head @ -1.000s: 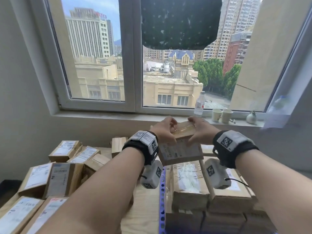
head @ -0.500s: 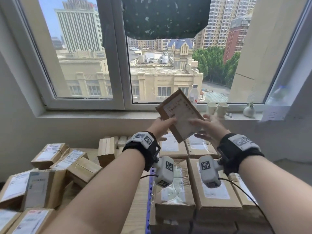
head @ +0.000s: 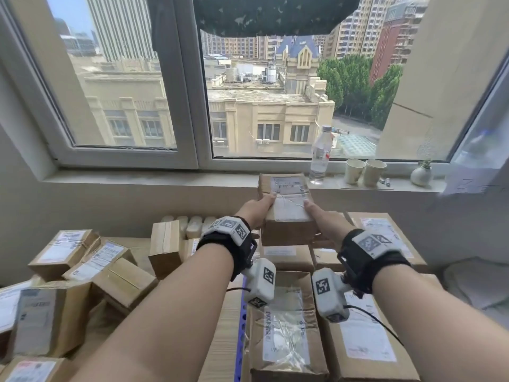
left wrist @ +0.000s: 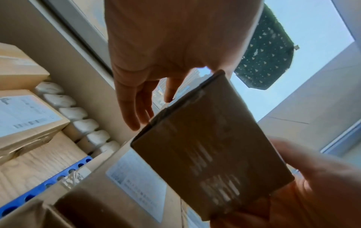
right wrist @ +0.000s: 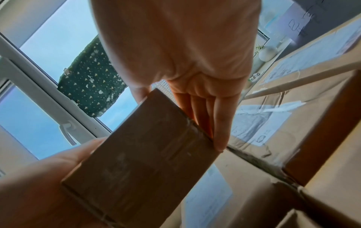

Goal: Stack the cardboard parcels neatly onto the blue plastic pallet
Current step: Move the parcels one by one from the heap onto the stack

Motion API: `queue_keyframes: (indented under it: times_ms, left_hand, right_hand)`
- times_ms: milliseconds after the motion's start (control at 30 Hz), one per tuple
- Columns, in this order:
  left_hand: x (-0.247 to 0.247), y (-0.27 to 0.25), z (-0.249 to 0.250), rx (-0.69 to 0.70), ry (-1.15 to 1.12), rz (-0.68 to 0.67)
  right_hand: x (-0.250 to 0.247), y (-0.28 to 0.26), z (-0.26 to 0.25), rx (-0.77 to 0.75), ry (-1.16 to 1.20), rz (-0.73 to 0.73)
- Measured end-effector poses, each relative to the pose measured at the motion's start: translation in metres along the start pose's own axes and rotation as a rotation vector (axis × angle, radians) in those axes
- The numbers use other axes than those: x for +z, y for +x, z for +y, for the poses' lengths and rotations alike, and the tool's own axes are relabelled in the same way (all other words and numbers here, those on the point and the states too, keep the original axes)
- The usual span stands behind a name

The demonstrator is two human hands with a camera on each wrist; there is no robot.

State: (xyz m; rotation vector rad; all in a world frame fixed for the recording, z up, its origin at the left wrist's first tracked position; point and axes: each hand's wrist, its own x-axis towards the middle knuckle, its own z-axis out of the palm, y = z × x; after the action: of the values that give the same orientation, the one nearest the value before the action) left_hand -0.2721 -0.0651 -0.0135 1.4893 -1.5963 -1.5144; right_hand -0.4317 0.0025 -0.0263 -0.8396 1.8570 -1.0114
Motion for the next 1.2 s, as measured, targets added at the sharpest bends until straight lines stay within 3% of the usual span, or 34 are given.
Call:
queue_keyframes:
  times_ms: [133,267,567,967,1067,1200]
  left_hand:
    - [0.001,0.022,-0.019,-0.078,0.086,-0.016]
    - [0.007,0.021,-0.024,-0.139,0.015,-0.049]
    - [0.010,0.029,-0.034,-0.182,0.021,-0.059]
    - [0.010,0.035,-0.040,-0.120,0.051,-0.043]
    - [0.007,0.033,-0.037,-0.082,0.077,-0.027]
    - [-0.001,0.015,-0.029,-0.053,0.148,0.021]
  right_hand:
    - [0.007,0.007,0.005,0.045,-0.060,-0.009]
    - [0.007,0.015,0.012,0.071,-0.071,-0.016]
    - [0.007,0.014,0.016,0.066,-0.150,-0.006]
    - [0.007,0.009,0.020,0.021,-0.280,0.044]
    - [0.004,0.002,0.016,-0.058,-0.369,0.099]
    - [-0.003,-0.020,0.005,-0.273,-0.467,0.289]
